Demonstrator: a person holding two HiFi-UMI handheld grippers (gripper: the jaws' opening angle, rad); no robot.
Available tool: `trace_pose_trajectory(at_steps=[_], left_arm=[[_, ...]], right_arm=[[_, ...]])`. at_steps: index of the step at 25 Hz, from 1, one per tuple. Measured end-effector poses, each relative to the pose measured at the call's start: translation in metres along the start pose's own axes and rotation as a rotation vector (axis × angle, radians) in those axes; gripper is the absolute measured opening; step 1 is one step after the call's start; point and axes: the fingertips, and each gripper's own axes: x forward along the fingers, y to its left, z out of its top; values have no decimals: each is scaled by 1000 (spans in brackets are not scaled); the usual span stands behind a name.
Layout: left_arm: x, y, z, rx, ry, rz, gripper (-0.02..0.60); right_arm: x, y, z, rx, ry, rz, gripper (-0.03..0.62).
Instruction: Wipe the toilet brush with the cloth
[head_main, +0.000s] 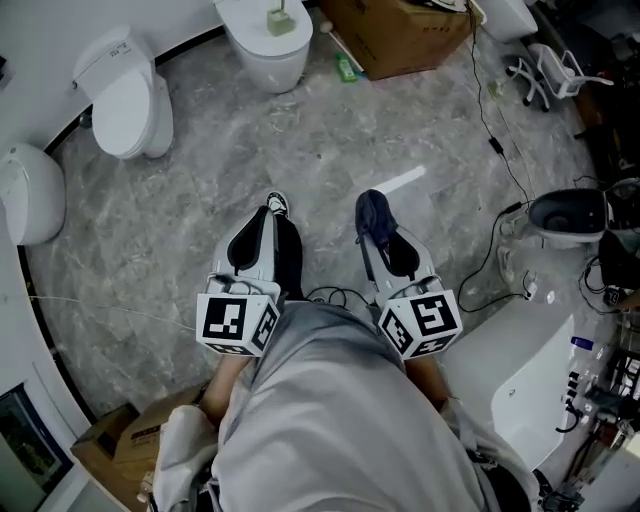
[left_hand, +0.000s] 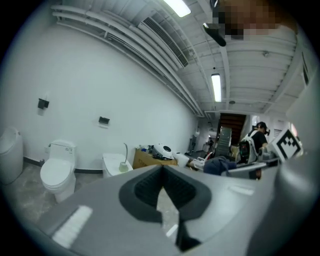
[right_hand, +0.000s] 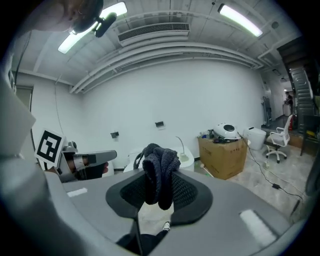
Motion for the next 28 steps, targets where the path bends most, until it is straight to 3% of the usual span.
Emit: trace_pose_trajectory(at_steps=[4, 13, 20, 28], left_arm=[[57, 34, 25, 31, 12, -22, 0], [181, 127, 98, 24, -5, -44, 0], [251, 193, 133, 24, -1, -47, 0], [300, 232, 144, 13, 8, -45, 0]], right_arm=[[63, -7, 40, -6, -13, 58, 98], [205, -7, 127, -32, 32, 163, 87], [293, -18, 174, -5, 70, 173, 91], [345, -41, 195, -21, 71, 156, 95]])
